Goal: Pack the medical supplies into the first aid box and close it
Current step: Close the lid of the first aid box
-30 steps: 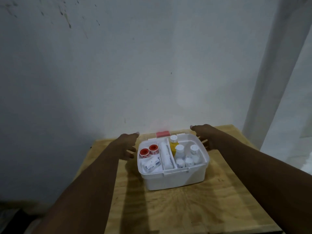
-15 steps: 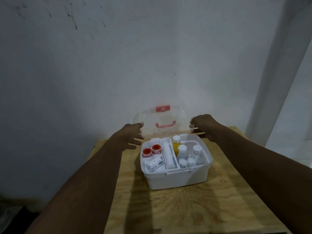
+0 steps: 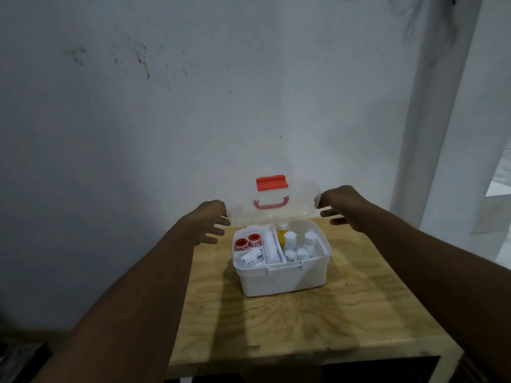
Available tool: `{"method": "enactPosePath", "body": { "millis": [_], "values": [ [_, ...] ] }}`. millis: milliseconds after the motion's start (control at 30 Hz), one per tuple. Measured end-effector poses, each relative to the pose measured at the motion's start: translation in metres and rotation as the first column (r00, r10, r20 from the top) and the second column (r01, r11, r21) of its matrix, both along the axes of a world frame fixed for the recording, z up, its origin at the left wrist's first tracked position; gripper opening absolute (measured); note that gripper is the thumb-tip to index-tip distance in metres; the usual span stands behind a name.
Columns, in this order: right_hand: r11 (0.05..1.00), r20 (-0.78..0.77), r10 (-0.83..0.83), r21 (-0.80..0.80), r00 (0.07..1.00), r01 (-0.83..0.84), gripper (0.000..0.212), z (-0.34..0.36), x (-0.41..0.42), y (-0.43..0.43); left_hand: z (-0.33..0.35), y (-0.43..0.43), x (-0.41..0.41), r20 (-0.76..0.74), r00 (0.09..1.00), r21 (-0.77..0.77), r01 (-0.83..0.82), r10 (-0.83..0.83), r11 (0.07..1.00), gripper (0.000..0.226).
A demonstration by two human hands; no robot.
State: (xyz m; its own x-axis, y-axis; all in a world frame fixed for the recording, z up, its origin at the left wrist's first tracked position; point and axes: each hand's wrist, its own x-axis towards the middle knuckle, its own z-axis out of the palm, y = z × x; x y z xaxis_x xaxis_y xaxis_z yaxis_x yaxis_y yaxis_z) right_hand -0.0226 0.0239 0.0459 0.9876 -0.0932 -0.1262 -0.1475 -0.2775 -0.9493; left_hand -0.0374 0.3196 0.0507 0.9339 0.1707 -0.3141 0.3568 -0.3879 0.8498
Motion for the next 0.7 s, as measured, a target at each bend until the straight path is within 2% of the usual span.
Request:
{"method": "enactPosePath", "body": {
  "millis": [367,467,567,633,700],
  "values": [
    [0.989,0.023,0.019,-0.148,1.0,-0.015,0.022,-0.038,-0.033,-0.007,-0.022,0.0,-0.032,-0.048,0.998,0.063,0.044,-0.041,0.997,0.025],
    [0.95,0.122,0.058,-0.311,0.991,-0.017,0.038,-0.046,-0.035,-0.001,-0.029,-0.009,-0.034,0.009,1.0,0.063,0.019,-0.019,0.998,0.045],
    [0.857,0.288,0.088,-0.51,0.954,0.074,0.051,-0.051,-0.043,0.015,-0.038,-0.026,-0.034,0.127,0.992,0.111,-0.006,-0.009,0.994,0.056],
    [0.839,0.355,0.128,-0.537,0.926,0.09,0.056,-0.054,-0.046,0.027,-0.047,-0.038,-0.033,0.194,0.981,0.116,-0.009,-0.014,0.993,0.073],
    [0.809,0.349,0.194,-0.586,0.917,0.052,0.065,-0.06,-0.048,0.035,-0.057,-0.048,-0.034,0.227,0.973,0.137,-0.001,-0.03,0.991,0.078]
  ]
}}
